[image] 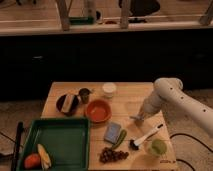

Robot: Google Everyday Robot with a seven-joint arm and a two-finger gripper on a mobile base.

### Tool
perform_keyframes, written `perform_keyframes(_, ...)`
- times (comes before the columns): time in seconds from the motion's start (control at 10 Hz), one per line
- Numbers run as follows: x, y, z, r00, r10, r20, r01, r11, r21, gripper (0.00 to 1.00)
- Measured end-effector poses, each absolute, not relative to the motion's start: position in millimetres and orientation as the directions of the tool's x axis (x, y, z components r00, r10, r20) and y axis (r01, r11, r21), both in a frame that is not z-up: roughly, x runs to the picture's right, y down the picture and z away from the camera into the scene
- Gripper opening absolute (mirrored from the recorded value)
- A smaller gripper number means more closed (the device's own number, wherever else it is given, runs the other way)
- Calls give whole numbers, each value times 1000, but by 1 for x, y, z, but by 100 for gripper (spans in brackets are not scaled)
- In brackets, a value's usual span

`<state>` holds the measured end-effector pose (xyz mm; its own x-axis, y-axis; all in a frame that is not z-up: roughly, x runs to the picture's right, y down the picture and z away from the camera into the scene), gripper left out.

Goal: Place towel in table surface

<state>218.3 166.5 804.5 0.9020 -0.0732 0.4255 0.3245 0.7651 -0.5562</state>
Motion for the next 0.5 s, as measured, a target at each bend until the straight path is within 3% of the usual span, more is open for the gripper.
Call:
perform_keyframes(0.2,217,169,806,901,-76,427,329,762,-558,11)
perform_keyframes(0.5,213,169,810,897,-69,437,326,771,-547,42)
